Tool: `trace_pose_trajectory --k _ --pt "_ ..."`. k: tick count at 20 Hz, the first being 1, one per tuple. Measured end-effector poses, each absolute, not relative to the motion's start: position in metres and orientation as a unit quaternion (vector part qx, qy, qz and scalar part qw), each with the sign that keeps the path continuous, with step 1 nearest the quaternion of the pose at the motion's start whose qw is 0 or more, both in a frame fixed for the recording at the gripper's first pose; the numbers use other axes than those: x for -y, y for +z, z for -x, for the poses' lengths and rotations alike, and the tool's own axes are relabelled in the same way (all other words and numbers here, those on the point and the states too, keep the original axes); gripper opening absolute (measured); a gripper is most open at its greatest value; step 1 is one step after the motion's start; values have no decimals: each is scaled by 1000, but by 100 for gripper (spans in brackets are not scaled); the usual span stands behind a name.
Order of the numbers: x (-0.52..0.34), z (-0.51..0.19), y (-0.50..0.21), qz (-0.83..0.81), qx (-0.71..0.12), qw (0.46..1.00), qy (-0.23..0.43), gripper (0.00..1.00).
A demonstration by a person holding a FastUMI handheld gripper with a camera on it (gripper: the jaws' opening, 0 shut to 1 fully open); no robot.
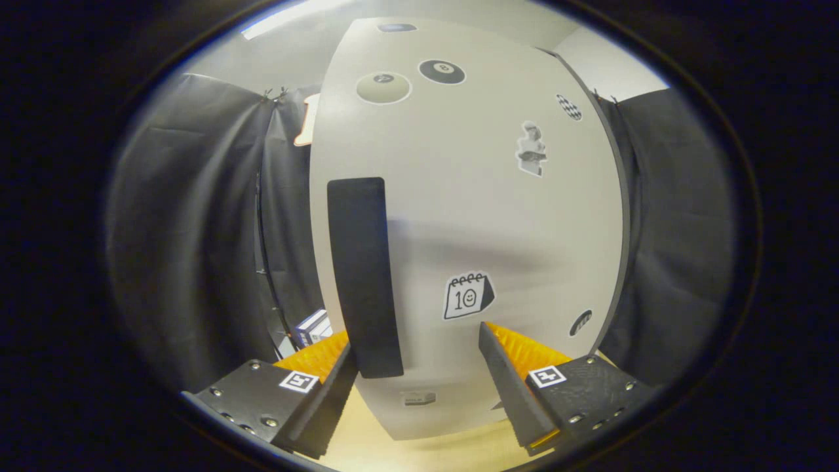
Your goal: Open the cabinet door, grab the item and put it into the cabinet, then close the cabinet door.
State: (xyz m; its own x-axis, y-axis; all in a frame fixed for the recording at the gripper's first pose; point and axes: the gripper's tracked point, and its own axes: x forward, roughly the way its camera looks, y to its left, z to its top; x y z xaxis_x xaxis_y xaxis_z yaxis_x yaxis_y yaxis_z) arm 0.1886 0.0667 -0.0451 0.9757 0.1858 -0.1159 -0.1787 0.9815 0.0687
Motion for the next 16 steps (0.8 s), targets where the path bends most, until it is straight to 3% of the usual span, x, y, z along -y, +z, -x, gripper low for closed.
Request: trace_pose_trajectory --k 16 --pt "-99 -274 -49 -34 -37 998 34 100"
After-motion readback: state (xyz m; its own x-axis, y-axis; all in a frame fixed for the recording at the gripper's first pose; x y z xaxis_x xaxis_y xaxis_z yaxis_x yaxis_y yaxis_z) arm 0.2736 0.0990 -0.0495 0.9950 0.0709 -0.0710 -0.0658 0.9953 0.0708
